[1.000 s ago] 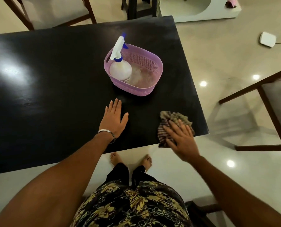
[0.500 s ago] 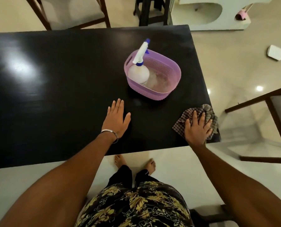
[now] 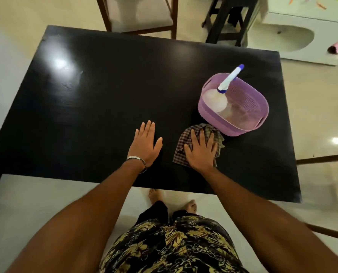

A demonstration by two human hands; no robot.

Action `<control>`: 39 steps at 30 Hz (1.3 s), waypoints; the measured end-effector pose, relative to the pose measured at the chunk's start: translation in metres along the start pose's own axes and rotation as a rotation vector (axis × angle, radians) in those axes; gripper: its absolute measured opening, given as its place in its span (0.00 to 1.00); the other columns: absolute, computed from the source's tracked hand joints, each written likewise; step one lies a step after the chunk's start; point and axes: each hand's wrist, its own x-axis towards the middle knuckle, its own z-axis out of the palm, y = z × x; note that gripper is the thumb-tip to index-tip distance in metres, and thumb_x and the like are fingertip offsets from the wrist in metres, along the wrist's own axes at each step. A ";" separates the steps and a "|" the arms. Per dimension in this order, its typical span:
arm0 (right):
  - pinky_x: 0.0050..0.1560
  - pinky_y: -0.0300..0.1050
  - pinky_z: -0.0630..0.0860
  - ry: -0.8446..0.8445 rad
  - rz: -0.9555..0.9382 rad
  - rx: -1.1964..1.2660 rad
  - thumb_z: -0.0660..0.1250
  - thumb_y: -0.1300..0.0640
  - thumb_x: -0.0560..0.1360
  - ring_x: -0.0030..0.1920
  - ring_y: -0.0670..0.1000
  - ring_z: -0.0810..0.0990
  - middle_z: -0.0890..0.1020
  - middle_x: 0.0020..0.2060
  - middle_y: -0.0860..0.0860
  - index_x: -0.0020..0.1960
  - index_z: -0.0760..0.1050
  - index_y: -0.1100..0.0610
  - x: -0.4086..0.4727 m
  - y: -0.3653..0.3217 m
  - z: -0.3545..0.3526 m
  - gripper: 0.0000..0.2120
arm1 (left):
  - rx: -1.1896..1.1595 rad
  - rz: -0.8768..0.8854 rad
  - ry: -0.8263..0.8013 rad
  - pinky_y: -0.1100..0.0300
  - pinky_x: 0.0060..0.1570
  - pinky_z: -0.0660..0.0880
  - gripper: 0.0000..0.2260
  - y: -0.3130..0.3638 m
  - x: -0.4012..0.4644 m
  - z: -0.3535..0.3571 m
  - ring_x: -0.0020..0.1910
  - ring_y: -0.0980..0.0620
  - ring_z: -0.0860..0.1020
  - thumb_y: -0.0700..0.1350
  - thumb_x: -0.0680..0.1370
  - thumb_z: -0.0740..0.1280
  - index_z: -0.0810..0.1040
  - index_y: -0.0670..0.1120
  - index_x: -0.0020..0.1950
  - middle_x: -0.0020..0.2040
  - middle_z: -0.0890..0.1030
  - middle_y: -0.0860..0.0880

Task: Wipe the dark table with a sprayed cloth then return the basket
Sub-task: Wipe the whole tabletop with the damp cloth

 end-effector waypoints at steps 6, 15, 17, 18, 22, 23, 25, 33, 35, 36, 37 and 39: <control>0.75 0.64 0.36 -0.133 -0.304 -0.140 0.52 0.38 0.82 0.79 0.61 0.36 0.42 0.81 0.49 0.81 0.42 0.41 0.029 -0.020 -0.016 0.32 | 0.021 -0.019 0.002 0.50 0.77 0.44 0.28 -0.027 0.006 -0.015 0.78 0.50 0.43 0.55 0.82 0.50 0.47 0.45 0.79 0.80 0.47 0.47; 0.77 0.59 0.36 -0.046 -0.342 -0.142 0.49 0.34 0.80 0.79 0.52 0.33 0.42 0.81 0.44 0.79 0.41 0.37 -0.016 0.071 -0.003 0.31 | 0.063 0.125 -0.039 0.49 0.77 0.44 0.29 0.022 0.031 -0.002 0.78 0.49 0.43 0.56 0.82 0.49 0.46 0.45 0.79 0.80 0.45 0.47; 0.77 0.58 0.34 -0.038 -0.297 -0.123 0.49 0.33 0.80 0.78 0.51 0.31 0.41 0.80 0.44 0.79 0.41 0.35 -0.025 0.095 -0.006 0.31 | 0.071 0.162 -0.045 0.49 0.77 0.44 0.29 0.044 0.033 0.007 0.78 0.49 0.43 0.57 0.82 0.49 0.46 0.45 0.79 0.80 0.45 0.47; 0.76 0.57 0.32 -0.037 -0.278 -0.114 0.49 0.33 0.80 0.77 0.51 0.30 0.41 0.80 0.44 0.78 0.40 0.35 -0.029 0.107 -0.009 0.31 | 0.074 0.174 -0.050 0.50 0.77 0.44 0.29 0.055 0.033 0.012 0.78 0.49 0.43 0.57 0.82 0.48 0.46 0.45 0.79 0.80 0.45 0.47; 0.76 0.57 0.33 -0.016 -0.226 -0.077 0.46 0.31 0.79 0.79 0.51 0.33 0.41 0.80 0.44 0.78 0.40 0.34 -0.038 0.154 -0.017 0.31 | 0.098 0.197 -0.071 0.51 0.77 0.43 0.29 0.098 0.029 0.036 0.78 0.49 0.43 0.57 0.82 0.48 0.46 0.45 0.79 0.80 0.46 0.47; 0.77 0.58 0.33 -0.012 -0.213 -0.071 0.46 0.30 0.79 0.79 0.52 0.33 0.41 0.80 0.44 0.79 0.40 0.35 -0.040 0.168 -0.019 0.31 | 0.098 0.200 -0.072 0.51 0.77 0.43 0.29 0.110 0.027 0.044 0.78 0.49 0.43 0.57 0.82 0.49 0.46 0.45 0.79 0.80 0.46 0.46; 0.77 0.60 0.35 -0.001 -0.202 -0.065 0.46 0.30 0.79 0.79 0.53 0.35 0.41 0.80 0.44 0.79 0.41 0.35 -0.040 0.192 -0.023 0.32 | 0.106 0.210 -0.059 0.52 0.76 0.43 0.29 0.132 0.022 0.060 0.79 0.48 0.44 0.56 0.82 0.49 0.47 0.44 0.79 0.80 0.46 0.46; 0.77 0.61 0.38 0.059 -0.283 -0.082 0.49 0.33 0.80 0.80 0.55 0.38 0.46 0.81 0.46 0.80 0.45 0.38 -0.037 0.281 -0.042 0.31 | 0.082 0.236 -0.044 0.53 0.76 0.42 0.30 0.246 0.007 0.125 0.79 0.48 0.44 0.55 0.81 0.51 0.48 0.43 0.79 0.80 0.48 0.44; 0.77 0.61 0.38 0.071 -0.298 -0.084 0.50 0.33 0.80 0.80 0.56 0.40 0.47 0.81 0.46 0.80 0.46 0.39 -0.036 0.295 -0.046 0.31 | 0.100 0.247 -0.036 0.53 0.76 0.42 0.31 0.270 0.004 0.136 0.79 0.49 0.44 0.56 0.81 0.51 0.48 0.43 0.79 0.80 0.48 0.45; 0.78 0.62 0.39 0.079 -0.303 -0.085 0.50 0.34 0.80 0.80 0.56 0.40 0.48 0.81 0.46 0.80 0.47 0.39 -0.036 0.303 -0.047 0.31 | 0.104 0.255 -0.034 0.53 0.76 0.42 0.31 0.282 0.002 0.142 0.79 0.49 0.44 0.56 0.81 0.51 0.47 0.43 0.79 0.80 0.48 0.45; 0.78 0.62 0.40 0.084 -0.305 -0.085 0.50 0.34 0.80 0.80 0.56 0.41 0.48 0.81 0.46 0.80 0.47 0.39 -0.035 0.309 -0.048 0.31 | 0.101 0.254 -0.035 0.53 0.76 0.42 0.31 0.293 0.000 0.146 0.79 0.49 0.44 0.56 0.81 0.51 0.47 0.43 0.79 0.80 0.47 0.45; 0.78 0.62 0.40 0.089 -0.312 -0.084 0.49 0.33 0.81 0.80 0.57 0.42 0.49 0.81 0.46 0.80 0.47 0.39 -0.033 0.321 -0.050 0.31 | 0.089 0.235 -0.036 0.52 0.76 0.42 0.31 0.310 0.000 0.154 0.79 0.49 0.43 0.56 0.81 0.51 0.47 0.43 0.79 0.80 0.47 0.45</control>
